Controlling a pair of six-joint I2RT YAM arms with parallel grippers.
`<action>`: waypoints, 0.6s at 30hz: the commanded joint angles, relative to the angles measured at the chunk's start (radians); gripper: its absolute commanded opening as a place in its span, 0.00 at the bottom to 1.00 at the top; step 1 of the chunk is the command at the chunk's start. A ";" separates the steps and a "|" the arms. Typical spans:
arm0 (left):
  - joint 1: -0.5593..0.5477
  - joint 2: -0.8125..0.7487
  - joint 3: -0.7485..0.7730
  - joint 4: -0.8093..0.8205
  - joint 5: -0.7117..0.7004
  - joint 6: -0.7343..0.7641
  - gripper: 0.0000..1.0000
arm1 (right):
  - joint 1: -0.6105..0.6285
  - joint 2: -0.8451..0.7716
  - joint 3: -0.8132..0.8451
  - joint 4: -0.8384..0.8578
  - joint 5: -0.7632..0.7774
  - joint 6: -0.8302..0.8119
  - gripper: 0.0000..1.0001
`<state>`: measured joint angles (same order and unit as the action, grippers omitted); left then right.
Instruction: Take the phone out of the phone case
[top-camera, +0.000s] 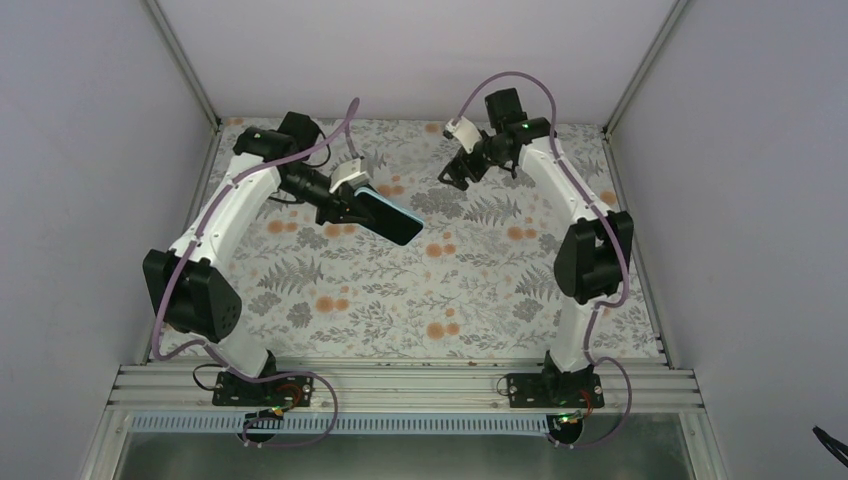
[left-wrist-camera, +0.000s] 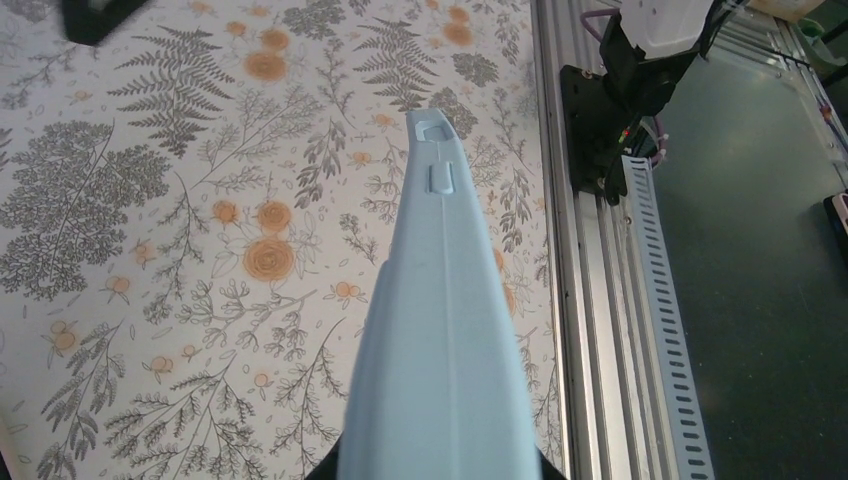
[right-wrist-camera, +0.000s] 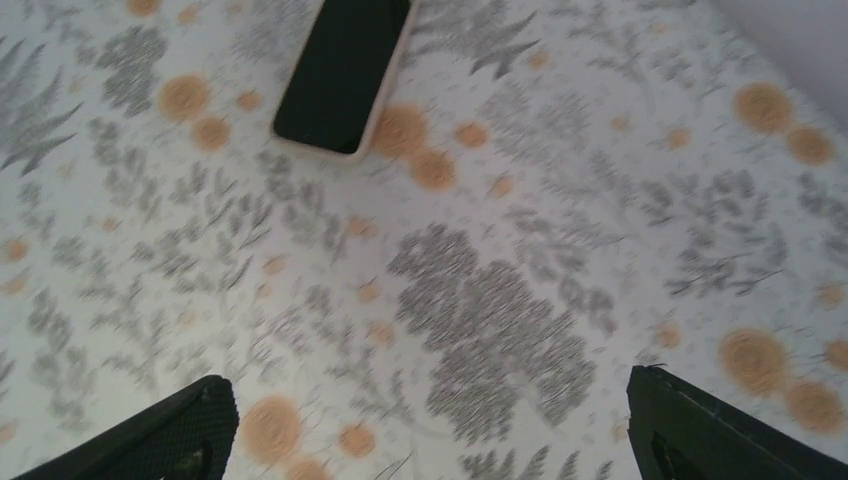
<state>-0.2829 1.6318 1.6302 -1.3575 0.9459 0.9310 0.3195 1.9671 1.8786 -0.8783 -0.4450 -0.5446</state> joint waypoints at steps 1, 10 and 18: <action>0.021 0.010 0.022 0.000 0.083 0.040 0.02 | 0.026 -0.155 -0.125 -0.051 -0.112 -0.088 0.95; 0.027 0.074 0.064 0.000 0.116 0.035 0.02 | 0.108 -0.356 -0.345 -0.016 -0.214 -0.079 0.96; 0.025 0.088 0.090 0.000 0.140 0.029 0.02 | 0.143 -0.354 -0.388 0.046 -0.190 -0.036 0.93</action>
<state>-0.2558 1.7214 1.6680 -1.3643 0.9833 0.9352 0.4526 1.6058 1.5101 -0.8822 -0.6281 -0.6086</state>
